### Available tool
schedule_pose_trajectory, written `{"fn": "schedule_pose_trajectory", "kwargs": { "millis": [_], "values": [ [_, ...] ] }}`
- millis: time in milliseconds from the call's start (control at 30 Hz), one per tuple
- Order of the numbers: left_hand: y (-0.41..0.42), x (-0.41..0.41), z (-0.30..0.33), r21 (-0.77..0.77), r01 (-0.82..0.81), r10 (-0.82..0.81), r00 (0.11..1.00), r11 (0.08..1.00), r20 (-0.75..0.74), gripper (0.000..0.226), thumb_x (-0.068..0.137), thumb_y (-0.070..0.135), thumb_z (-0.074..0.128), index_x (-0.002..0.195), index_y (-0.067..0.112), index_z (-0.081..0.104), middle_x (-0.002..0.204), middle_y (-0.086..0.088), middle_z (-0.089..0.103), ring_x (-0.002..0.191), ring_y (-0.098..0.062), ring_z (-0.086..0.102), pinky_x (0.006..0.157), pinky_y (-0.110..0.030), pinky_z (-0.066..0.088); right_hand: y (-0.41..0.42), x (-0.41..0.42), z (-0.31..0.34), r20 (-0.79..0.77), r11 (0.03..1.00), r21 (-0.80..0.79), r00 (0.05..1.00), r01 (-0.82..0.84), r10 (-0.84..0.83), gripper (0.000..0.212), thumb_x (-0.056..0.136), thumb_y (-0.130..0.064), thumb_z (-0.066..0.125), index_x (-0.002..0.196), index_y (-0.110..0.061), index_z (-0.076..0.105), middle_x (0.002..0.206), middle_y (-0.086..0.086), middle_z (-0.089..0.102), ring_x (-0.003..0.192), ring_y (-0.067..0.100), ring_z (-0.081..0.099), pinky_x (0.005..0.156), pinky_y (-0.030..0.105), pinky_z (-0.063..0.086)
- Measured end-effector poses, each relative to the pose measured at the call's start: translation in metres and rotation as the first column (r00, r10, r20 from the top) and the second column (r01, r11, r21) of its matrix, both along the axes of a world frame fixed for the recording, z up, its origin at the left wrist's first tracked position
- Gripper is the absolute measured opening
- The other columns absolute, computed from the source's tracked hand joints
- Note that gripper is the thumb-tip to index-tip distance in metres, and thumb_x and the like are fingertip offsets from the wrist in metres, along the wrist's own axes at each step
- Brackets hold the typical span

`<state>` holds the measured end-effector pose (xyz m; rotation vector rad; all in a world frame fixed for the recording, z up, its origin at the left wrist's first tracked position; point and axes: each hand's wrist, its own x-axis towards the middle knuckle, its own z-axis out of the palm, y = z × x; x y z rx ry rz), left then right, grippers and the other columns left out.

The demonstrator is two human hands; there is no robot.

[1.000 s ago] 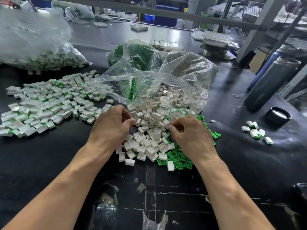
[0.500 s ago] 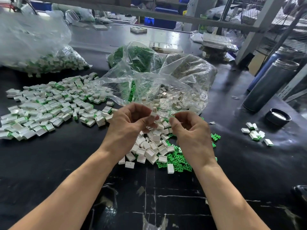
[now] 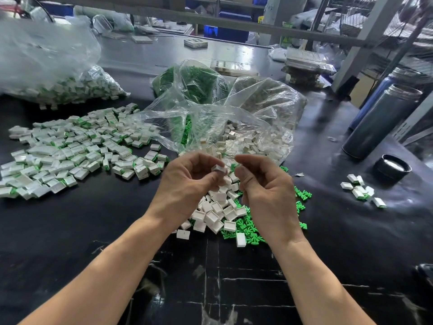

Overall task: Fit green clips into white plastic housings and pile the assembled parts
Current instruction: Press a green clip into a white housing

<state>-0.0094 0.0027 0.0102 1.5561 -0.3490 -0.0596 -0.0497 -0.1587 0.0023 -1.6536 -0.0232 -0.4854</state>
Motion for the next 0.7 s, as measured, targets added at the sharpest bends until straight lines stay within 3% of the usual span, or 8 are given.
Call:
{"fn": "schedule_pose_trajectory", "kwargs": {
  "millis": [300, 567, 700],
  "values": [
    [-0.0023, -0.0026, 0.0011, 0.081, 0.018, -0.021, 0.999, 0.997, 0.028, 0.013, 0.088, 0.004, 0.076, 0.1, 0.01, 0.075, 0.089, -0.007, 0.077, 0.076, -0.009, 0.066, 0.074, -0.024, 0.056, -0.0003, -0.0004, 0.0008, 0.052, 0.999, -0.04, 0.999, -0.013, 0.015, 0.014, 0.091, -0.021, 0.073, 0.097, -0.033, 0.074, 0.084, -0.011, 0.073, 0.068, 0.003, 0.064, 0.065, 0.022, 0.052],
    [0.001, -0.0018, 0.0008, 0.12, 0.012, -0.018, 0.999, 0.993, 0.048, 0.011, 0.088, 0.015, 0.078, 0.098, 0.018, 0.077, 0.089, 0.001, 0.077, 0.078, -0.006, 0.068, 0.074, -0.021, 0.058, -0.0045, 0.0007, 0.0007, 0.055, 0.982, -0.188, 0.999, 0.007, 0.004, 0.02, 0.093, -0.014, 0.075, 0.098, -0.033, 0.072, 0.091, -0.008, 0.073, 0.076, 0.01, 0.067, 0.069, 0.039, 0.06],
    [0.0021, -0.0011, -0.0009, 0.138, -0.003, -0.005, 0.998, 0.99, 0.059, 0.011, 0.089, 0.015, 0.076, 0.099, 0.019, 0.077, 0.087, 0.0, 0.076, 0.077, -0.011, 0.068, 0.071, -0.027, 0.058, -0.0047, 0.0005, 0.0004, 0.028, 0.979, -0.201, 0.999, -0.017, 0.023, 0.021, 0.092, -0.013, 0.077, 0.098, -0.033, 0.074, 0.092, -0.009, 0.074, 0.079, 0.01, 0.069, 0.068, 0.028, 0.057]
  ]
}}
